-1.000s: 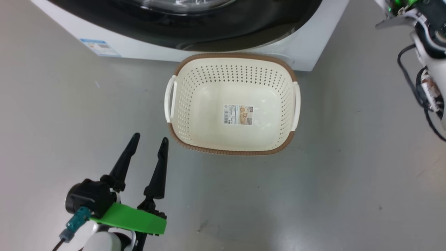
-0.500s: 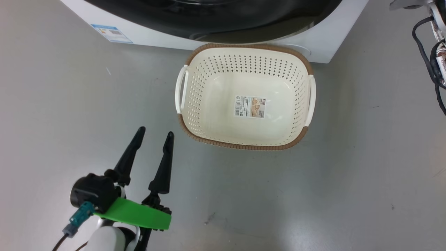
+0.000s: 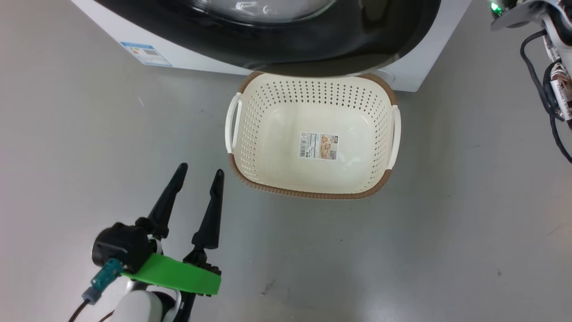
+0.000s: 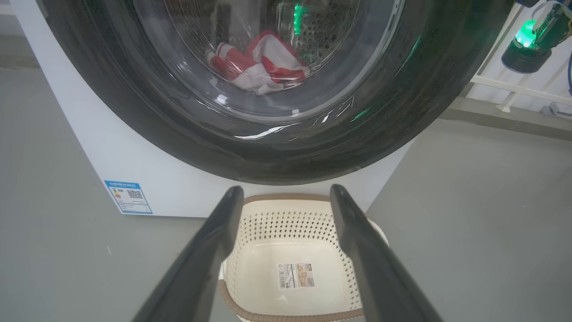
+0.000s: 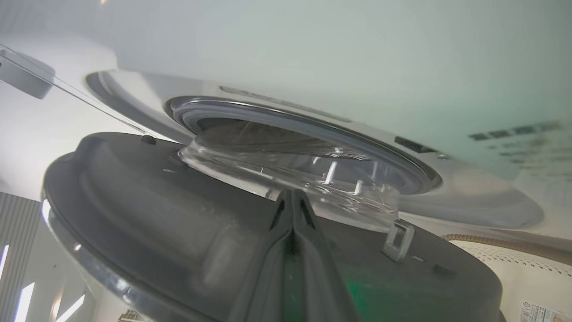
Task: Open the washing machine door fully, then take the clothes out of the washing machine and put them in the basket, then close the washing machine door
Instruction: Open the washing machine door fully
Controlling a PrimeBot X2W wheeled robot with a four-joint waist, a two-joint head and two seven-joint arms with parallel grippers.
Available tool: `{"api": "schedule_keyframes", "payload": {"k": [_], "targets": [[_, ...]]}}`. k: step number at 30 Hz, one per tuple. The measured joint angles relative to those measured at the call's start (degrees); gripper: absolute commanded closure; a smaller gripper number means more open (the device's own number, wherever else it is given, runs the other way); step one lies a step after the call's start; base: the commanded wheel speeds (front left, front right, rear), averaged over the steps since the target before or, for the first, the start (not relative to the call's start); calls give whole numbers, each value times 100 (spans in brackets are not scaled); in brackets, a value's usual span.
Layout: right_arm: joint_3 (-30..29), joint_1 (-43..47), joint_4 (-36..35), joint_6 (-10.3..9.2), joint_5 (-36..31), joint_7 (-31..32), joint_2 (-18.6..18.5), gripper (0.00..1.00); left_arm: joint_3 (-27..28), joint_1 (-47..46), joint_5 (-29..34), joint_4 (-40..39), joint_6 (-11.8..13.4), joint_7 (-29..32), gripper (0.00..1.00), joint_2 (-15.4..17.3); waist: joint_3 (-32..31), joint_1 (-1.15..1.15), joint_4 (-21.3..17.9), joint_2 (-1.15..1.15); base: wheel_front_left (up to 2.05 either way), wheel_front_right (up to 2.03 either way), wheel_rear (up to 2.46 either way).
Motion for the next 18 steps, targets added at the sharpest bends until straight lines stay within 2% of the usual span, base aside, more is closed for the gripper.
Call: {"api": "schedule_keyframes", "payload": {"k": [18], "targets": [[114, 875, -370, 0, 0, 442, 224, 100, 34, 99, 4, 33, 0, 0, 0, -13, -436, 0, -35, 0, 0, 0, 0]]}}
